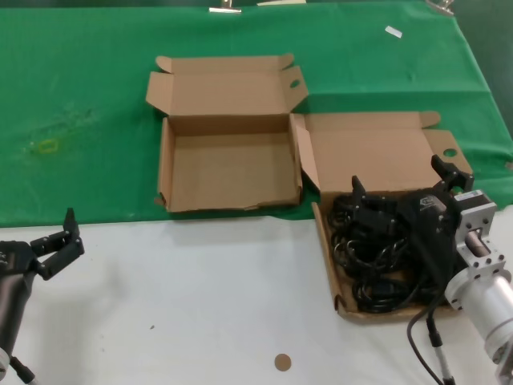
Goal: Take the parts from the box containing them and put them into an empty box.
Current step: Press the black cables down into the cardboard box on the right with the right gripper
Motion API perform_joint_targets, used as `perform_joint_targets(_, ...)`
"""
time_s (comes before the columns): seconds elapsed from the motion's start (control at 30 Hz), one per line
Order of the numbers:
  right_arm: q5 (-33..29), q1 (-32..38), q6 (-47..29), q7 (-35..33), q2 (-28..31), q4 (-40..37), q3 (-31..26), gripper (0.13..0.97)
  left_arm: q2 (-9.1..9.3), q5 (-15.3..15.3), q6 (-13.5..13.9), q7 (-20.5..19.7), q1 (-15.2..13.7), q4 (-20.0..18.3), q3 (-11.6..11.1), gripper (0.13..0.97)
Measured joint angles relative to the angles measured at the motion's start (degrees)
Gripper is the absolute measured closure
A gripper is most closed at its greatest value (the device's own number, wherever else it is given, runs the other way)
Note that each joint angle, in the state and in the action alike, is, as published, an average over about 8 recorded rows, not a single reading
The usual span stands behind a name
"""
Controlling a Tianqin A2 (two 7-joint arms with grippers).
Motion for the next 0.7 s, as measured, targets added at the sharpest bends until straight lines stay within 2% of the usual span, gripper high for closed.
perform_joint_targets(0.7,0.0,0.0,0.0,0.0,0.0,0.0,0.0,0.129,0.0,0.0,0.0,0.0,0.0,0.0,0.0,0.132)
